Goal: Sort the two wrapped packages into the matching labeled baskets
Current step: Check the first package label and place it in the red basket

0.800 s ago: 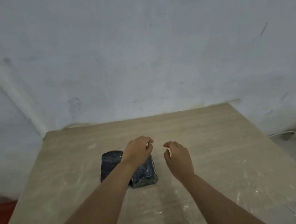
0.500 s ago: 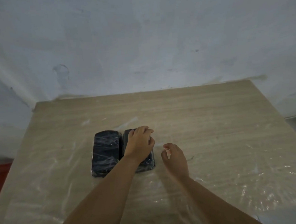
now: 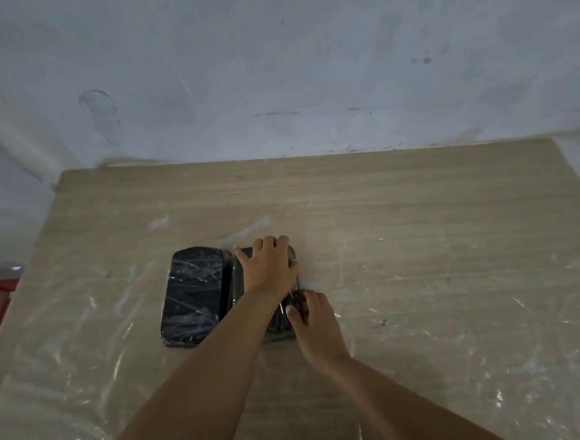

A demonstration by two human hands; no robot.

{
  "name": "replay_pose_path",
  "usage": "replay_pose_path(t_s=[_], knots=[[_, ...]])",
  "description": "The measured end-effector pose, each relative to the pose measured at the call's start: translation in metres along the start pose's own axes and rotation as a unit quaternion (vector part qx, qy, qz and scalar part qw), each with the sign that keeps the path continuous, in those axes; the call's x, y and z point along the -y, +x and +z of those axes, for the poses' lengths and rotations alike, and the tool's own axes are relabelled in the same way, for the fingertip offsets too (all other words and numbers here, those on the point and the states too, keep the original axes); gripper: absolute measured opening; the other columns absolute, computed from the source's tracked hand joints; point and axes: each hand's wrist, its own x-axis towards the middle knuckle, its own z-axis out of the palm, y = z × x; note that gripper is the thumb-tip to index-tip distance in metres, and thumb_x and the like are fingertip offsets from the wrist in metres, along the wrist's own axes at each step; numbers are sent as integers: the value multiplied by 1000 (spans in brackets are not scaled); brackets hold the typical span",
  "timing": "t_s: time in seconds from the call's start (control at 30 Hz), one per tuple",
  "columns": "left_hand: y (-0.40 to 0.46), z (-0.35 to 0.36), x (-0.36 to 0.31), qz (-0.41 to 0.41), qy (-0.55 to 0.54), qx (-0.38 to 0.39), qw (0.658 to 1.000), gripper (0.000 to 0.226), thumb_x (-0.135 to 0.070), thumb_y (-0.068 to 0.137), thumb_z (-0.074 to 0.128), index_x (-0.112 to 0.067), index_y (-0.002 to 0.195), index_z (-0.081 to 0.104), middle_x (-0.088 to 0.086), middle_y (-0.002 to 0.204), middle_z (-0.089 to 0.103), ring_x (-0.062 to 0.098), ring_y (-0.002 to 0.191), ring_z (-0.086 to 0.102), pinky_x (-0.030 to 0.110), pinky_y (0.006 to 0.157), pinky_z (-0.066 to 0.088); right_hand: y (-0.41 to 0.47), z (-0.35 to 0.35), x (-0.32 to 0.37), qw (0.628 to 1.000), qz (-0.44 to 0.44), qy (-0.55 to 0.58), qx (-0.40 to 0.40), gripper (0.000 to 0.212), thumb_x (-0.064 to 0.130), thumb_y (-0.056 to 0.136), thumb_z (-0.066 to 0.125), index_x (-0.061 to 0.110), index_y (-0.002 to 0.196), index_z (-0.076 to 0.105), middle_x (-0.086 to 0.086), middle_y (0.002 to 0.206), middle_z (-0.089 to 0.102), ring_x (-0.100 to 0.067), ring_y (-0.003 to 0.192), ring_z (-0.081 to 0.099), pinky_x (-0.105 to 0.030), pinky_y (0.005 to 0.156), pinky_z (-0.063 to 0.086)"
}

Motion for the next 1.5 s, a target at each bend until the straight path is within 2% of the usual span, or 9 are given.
replay_pose_path(t_s=[0.23,0.33,0.43,0.53,0.63,0.93,1.07,1.3,1.5], knots=[[13,-29,3,5,-256,-61,965,39,-38,88,52,-24,124,47,0,130,51,22,121,46,48,106,35,6,-32,20,991,-18,99,-86,39,30,87,57,29,123,43,1,117,55,-9,90,54,-19,70,46],[16,-35,5,-4,-347,-69,935,38,-32,91,52,-18,125,49,4,130,51,19,116,49,28,96,39,6,-45,32,979,-93,3,-180,45,27,79,68,18,118,50,-4,112,56,-15,93,53,-24,74,46],[13,-36,5,-30,-379,-36,924,42,-41,91,49,-15,125,51,3,122,57,16,108,53,26,90,44,1,-43,37,949,-157,-135,-237,47,26,68,78,14,109,57,-10,103,62,-27,88,58,-38,72,51],[9,-36,9,-35,-423,6,905,38,-47,86,56,-19,111,57,-7,99,59,9,88,55,15,68,42,-8,-29,37,926,-174,-243,-232,47,39,69,74,17,108,59,-8,102,65,-27,86,62,-39,71,53],[9,-32,18,-38,-436,42,898,31,-32,86,60,-18,114,58,-8,96,58,4,82,55,15,66,41,-18,-10,32,913,-207,-297,-186,50,50,74,66,19,112,60,-7,106,66,-26,92,64,-37,76,53],[16,-38,34,7,-357,77,931,26,-16,92,47,-6,114,55,20,110,62,32,96,59,34,78,43,-28,7,20,958,-210,-182,-73,48,16,92,53,11,138,39,-8,146,41,-27,135,38,-39,107,35],[2,-33,36,16,-211,-8,977,57,-19,92,46,-11,143,22,13,149,25,27,139,23,41,108,35,-23,13,21,955,-205,-201,-69,41,15,86,64,12,125,54,-17,132,52,-34,123,50,-43,82,57],[-54,-1,45,108,-39,-13,993,44,-17,95,41,-12,138,36,9,152,27,24,145,11,39,121,8,-16,21,27,985,-159,-52,-41,24,5,86,53,8,110,56,-7,109,57,-14,96,50,-23,83,47],[-81,30,46,95,-3,5,995,54,-30,99,22,-15,148,4,3,159,2,22,145,-11,37,116,-10,12,2,43,991,-93,13,-93,18,2,89,47,10,81,61,-1,79,61,-14,72,55,-14,63,39]])
